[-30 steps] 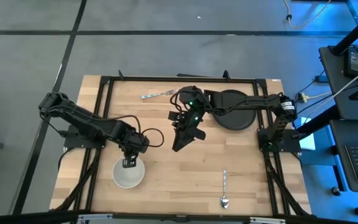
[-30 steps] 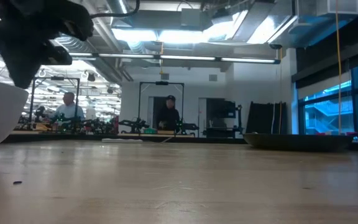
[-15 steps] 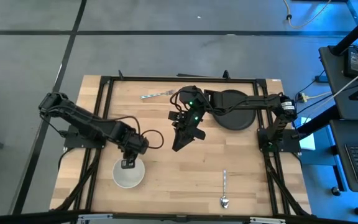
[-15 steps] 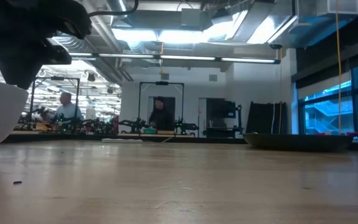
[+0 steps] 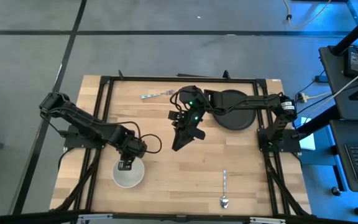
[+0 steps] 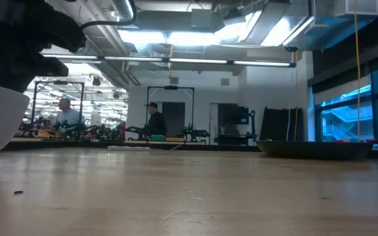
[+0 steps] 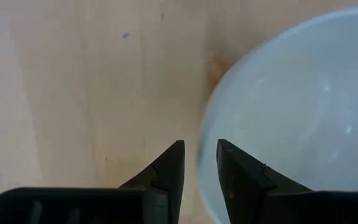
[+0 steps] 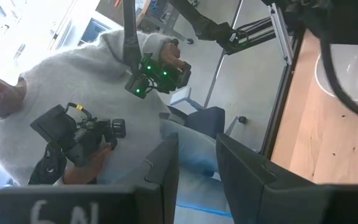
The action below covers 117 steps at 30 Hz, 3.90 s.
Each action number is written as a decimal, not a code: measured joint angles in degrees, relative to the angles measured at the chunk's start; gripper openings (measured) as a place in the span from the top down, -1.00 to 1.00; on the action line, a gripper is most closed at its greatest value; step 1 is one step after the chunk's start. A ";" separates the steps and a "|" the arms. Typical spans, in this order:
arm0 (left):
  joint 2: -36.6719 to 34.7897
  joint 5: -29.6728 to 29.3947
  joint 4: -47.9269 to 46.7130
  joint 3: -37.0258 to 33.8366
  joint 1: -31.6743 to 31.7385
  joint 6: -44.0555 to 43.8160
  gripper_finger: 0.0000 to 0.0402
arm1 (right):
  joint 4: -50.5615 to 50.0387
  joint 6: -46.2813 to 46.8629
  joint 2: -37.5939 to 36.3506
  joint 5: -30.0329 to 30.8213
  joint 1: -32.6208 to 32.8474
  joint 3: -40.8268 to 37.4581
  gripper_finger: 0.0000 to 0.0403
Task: Set table place
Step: Put the white bowl on top of the black plate
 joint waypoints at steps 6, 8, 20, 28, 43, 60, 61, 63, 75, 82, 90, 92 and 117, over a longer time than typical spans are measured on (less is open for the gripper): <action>-0.02 -0.79 0.54 0.02 0.47 0.29 0.56 | -0.04 -0.02 0.00 0.07 -0.22 0.00 0.46; -0.02 -0.97 1.20 0.02 0.68 0.29 0.56 | -0.04 -0.02 0.00 0.13 -0.22 0.00 0.46; -0.03 -1.21 8.25 -3.24 0.67 -0.05 0.56 | -0.16 -1.12 0.00 0.65 -0.44 0.00 0.46; -0.03 -1.21 8.27 -3.23 0.67 0.29 0.80 | -0.23 -1.68 0.00 1.49 -0.85 0.00 0.46; -0.02 -3.55 4.53 2.94 10.27 -2.64 0.98 | -0.22 -2.50 0.00 1.09 -1.22 0.00 0.46; -0.02 2.37 -12.57 21.12 37.37 -0.11 0.98 | -0.51 -19.69 0.00 0.48 -1.18 -0.02 0.46; -0.02 2.40 -12.97 22.21 38.47 -0.10 0.98 | -1.19 -21.50 0.00 2.01 -1.18 -0.01 0.46; -0.02 2.48 -14.36 24.79 40.42 -0.10 0.98 | -4.09 -26.60 0.00 5.58 -1.20 0.00 0.46; 0.74 3.84 -18.31 29.86 44.62 0.27 0.97 | -20.44 -56.01 0.02 45.91 -1.22 1.50 0.46; 4.16 3.56 -19.04 29.77 44.58 3.12 0.96 | -23.04 -64.32 -0.03 49.23 -1.07 7.03 0.46; 7.11 2.76 -17.65 29.77 44.56 5.85 0.96 | -29.71 -67.78 0.55 49.03 -1.07 8.01 0.46; 7.06 2.31 -15.38 29.79 44.56 5.88 0.97 | -31.52 -67.78 1.63 49.03 -1.07 7.95 0.46; 6.83 5.35 -9.70 30.21 44.60 6.76 0.95 | -28.43 -77.24 6.95 56.72 2.01 7.91 0.53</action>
